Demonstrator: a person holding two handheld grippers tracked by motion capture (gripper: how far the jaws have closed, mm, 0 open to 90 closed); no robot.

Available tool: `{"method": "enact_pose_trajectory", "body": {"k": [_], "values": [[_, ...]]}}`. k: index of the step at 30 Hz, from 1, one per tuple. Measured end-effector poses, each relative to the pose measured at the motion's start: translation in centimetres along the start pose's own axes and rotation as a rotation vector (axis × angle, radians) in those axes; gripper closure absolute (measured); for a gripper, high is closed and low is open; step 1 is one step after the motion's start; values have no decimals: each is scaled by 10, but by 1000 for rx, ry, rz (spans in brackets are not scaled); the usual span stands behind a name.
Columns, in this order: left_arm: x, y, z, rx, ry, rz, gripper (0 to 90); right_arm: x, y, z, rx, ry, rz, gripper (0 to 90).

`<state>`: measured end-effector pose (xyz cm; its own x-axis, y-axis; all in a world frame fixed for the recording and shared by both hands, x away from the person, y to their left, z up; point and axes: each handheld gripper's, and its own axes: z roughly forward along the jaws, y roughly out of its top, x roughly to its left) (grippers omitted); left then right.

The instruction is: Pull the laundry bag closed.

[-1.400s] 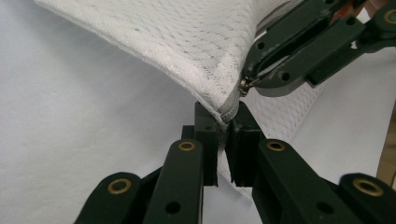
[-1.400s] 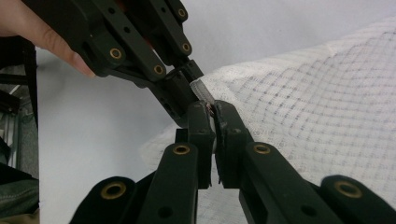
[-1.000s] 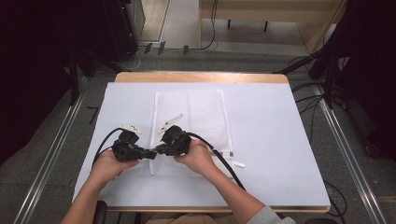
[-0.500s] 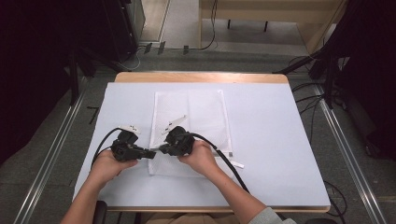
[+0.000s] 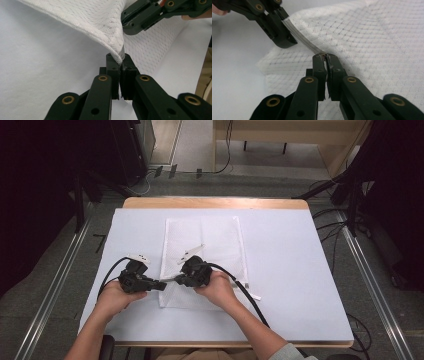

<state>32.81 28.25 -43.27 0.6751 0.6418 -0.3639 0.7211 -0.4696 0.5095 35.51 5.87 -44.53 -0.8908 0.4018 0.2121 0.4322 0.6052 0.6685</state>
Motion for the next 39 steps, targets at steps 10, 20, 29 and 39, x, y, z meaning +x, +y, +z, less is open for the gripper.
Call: {"method": "enact_pose_trajectory", "body": {"k": [10, 20, 29, 39], "values": [[0, 0, -1, -7, -4, 7, 878, -6, -7, -5, -8, -5, 6, 882], [1, -1, -2, -13, -5, 2, 877, -9, -10, -12, -3, -14, 14, 883], [1, -2, -3, -8, -2, 7, 877, -13, -15, -17, 1, -18, 10, 882], [2, -2, -4, -9, -4, 9, 876, -20, -21, -25, 4, -24, 32, 882]]}}
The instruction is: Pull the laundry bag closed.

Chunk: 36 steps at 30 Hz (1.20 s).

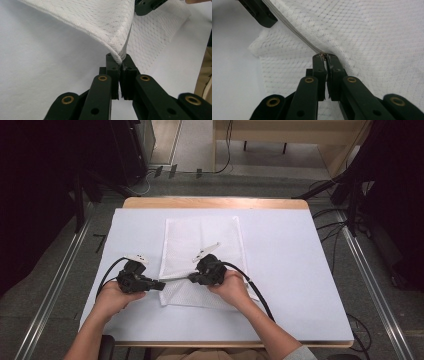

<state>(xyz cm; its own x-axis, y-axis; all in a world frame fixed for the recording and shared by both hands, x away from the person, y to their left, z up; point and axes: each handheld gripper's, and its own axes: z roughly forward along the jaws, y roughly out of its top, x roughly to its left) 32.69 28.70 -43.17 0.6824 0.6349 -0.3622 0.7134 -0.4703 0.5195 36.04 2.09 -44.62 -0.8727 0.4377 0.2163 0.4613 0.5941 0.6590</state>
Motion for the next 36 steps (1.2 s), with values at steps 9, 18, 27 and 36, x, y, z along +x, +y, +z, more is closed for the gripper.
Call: {"method": "enact_pose_trajectory", "body": {"k": [9, 18, 27, 36], "values": [[1, -1, -1, -4, 0, -5, 876, -5, -4, -5, 7, -13, 6, 882], [0, -1, -1, 5, -6, -1, 875, -7, -6, -8, 3, -14, 9, 882], [0, -1, -1, 6, -10, 3, 878, -8, -7, -8, 10, -24, 6, 882], [1, -2, -2, 3, -6, -4, 877, -14, -13, -14, 8, -31, 22, 882]]}}
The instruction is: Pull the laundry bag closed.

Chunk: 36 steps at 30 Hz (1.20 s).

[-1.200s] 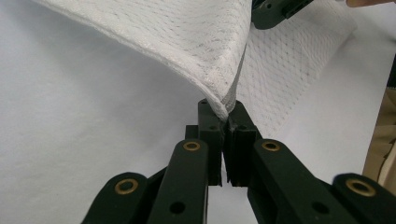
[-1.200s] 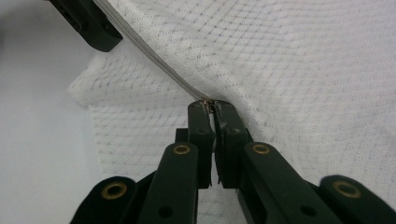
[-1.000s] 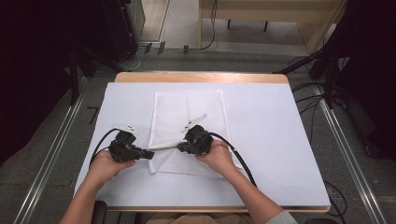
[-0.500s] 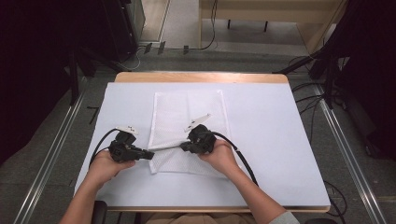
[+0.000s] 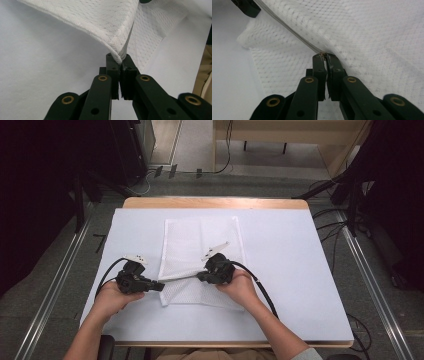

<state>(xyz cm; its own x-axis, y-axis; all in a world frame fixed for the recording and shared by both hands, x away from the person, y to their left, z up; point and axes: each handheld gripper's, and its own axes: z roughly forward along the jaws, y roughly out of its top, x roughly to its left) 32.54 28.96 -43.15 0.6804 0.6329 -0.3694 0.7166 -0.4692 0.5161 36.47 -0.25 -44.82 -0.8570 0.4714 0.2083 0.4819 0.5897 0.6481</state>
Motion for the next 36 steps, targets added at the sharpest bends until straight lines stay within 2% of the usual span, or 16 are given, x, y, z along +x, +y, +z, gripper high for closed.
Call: {"method": "enact_pose_trajectory", "body": {"k": [8, 18, 25, 30, 36], "values": [[0, 0, 0, 3, -2, -2, 877, -4, -4, -4, 15, -15, 0, 882], [2, -1, -1, 7, -4, -7, 877, -12, -11, -14, 26, -37, 26, 882], [2, -1, -1, 10, -6, -5, 876, -13, -15, -18, 37, -45, 19, 882], [1, -1, -1, 11, -1, -2, 875, -16, -20, -23, 29, -43, 35, 882], [1, -1, 0, 13, -6, 2, 875, -14, -23, -25, 29, -40, 22, 882]]}}
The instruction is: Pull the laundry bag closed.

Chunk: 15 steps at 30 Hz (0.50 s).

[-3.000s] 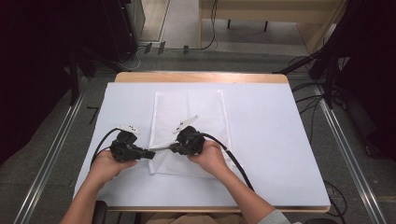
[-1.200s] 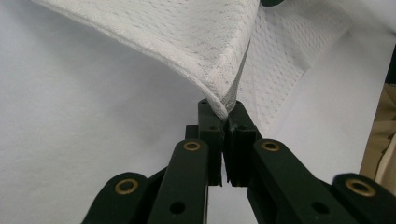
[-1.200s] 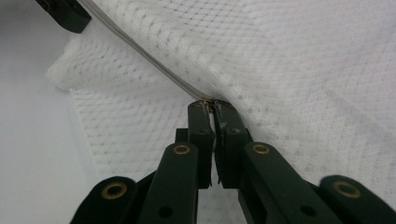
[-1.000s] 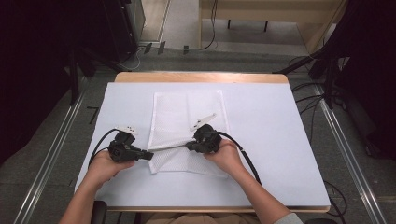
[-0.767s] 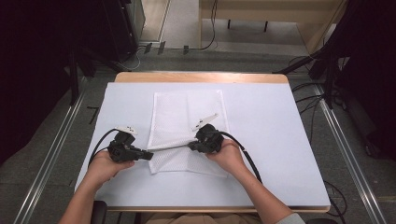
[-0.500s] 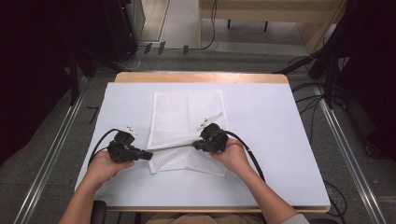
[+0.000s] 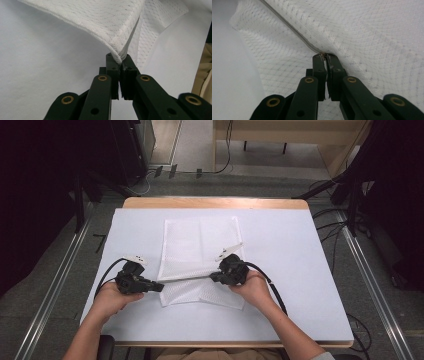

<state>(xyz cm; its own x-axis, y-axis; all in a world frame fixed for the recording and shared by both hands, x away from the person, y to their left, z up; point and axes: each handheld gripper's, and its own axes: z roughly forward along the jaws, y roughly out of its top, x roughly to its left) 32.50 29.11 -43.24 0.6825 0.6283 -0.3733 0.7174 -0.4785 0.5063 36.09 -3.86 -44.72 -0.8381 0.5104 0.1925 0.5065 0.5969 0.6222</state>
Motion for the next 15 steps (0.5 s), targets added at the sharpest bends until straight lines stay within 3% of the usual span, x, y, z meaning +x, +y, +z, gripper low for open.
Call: {"method": "enact_pose_trajectory", "body": {"k": [15], "values": [[2, -2, -2, -3, 6, -12, 875, -9, -7, -10, 1, -4, 28, 882]]}}
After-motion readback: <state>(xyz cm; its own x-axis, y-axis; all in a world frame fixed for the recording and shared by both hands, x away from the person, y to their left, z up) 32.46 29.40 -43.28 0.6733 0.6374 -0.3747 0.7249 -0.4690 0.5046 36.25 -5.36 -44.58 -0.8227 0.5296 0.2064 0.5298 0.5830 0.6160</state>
